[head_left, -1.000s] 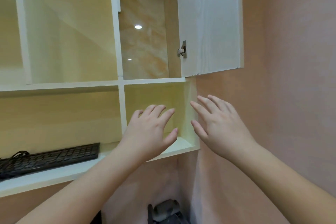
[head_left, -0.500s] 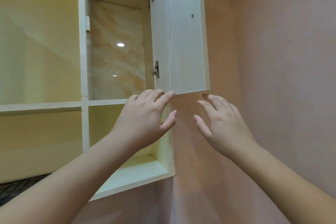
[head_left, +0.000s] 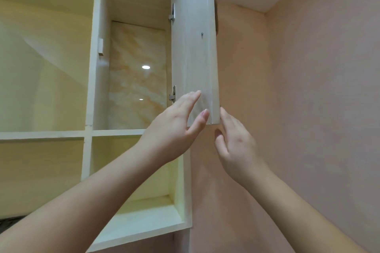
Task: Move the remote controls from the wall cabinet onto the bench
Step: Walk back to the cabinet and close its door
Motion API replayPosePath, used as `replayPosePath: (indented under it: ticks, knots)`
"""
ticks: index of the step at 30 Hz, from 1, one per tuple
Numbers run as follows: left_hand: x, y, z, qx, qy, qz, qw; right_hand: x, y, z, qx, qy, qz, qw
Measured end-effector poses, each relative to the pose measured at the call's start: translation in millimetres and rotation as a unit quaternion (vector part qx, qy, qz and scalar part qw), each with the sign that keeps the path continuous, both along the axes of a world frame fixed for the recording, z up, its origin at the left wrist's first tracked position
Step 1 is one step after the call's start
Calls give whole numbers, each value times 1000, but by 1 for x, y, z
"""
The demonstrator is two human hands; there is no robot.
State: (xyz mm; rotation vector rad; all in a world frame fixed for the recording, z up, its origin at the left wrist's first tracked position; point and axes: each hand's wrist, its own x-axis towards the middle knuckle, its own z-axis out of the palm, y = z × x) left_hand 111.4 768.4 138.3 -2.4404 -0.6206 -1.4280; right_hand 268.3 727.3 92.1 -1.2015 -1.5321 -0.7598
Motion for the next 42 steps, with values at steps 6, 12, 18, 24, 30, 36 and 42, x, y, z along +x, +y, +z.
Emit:
replayPosePath:
  ticks: [6,12,18,24,30,36,42]
  knots:
    - [-21,-5,19,-73,-115,-78,988,-41,27,2,-7,-49,150,987]
    - [-75,6,25,-96,-172,-20,980,-84,65,8,-8,-61,207,976]
    - [-110,16,29,-124,-169,10,978,-113,81,18,-32,-26,208,977]
    - [-126,29,31,-99,-160,104,977,-126,86,20,-39,-41,156,986]
    - [-140,41,31,-128,-193,117,966,-131,94,24,-55,-54,121,990]
    - [-153,57,32,-150,-203,116,961,-137,109,27,-34,-84,79,993]
    - [-153,79,25,-64,-188,172,965,-147,113,28,-35,-91,56,994]
